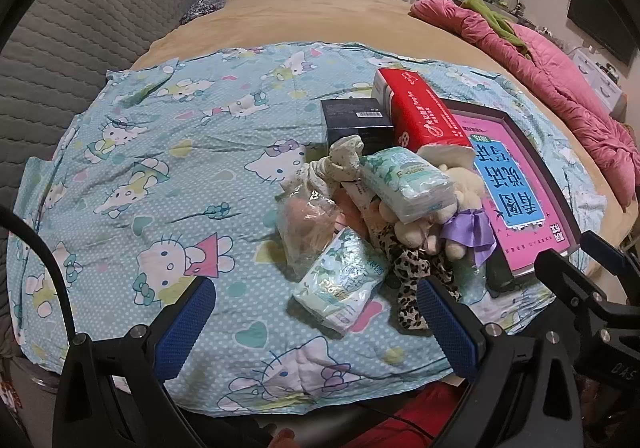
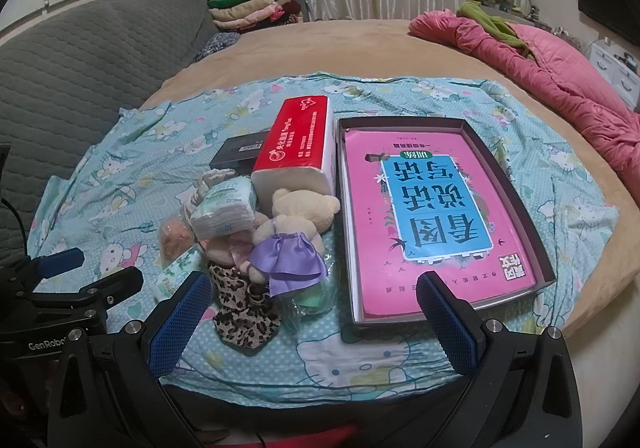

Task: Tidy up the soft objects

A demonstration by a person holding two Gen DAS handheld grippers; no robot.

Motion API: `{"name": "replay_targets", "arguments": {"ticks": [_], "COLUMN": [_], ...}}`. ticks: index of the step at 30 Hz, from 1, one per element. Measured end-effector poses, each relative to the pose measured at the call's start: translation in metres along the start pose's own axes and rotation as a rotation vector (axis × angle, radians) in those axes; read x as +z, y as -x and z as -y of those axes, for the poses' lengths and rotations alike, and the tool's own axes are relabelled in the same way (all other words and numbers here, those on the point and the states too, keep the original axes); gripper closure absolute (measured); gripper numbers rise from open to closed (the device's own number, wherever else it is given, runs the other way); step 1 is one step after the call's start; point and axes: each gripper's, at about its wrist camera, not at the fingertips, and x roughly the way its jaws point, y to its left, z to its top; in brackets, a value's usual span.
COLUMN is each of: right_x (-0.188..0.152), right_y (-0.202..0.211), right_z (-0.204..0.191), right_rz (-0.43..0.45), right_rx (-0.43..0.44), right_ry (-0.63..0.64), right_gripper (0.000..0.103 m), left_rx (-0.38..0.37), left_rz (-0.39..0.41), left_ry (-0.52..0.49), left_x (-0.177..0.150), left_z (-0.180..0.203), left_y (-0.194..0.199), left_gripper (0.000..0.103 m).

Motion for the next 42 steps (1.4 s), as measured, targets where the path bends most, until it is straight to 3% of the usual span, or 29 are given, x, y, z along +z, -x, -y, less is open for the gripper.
{"name": "replay_targets", "arguments": {"ticks": [28,42], "right_x": [-0.003,0.001], "right_y": [-0.011,-0.046], "right_z": [0.003,0.001], "right_rz": [-0.012,-0.027], "right_rx": [0.021,0.025], "right_ry": [-0.001,0.039], "right_gripper": [0.0,0.0], "left_rx": [-0.093,-0.133], "left_rz": [-0.037,-0.081], "left_ry": [0.093,0.199], "left_x": [0.002,0.016], "left_z": [-0.025,-0.052], "left_y": [-0.018,-0.068], "left_gripper": [0.001,0.004]}}
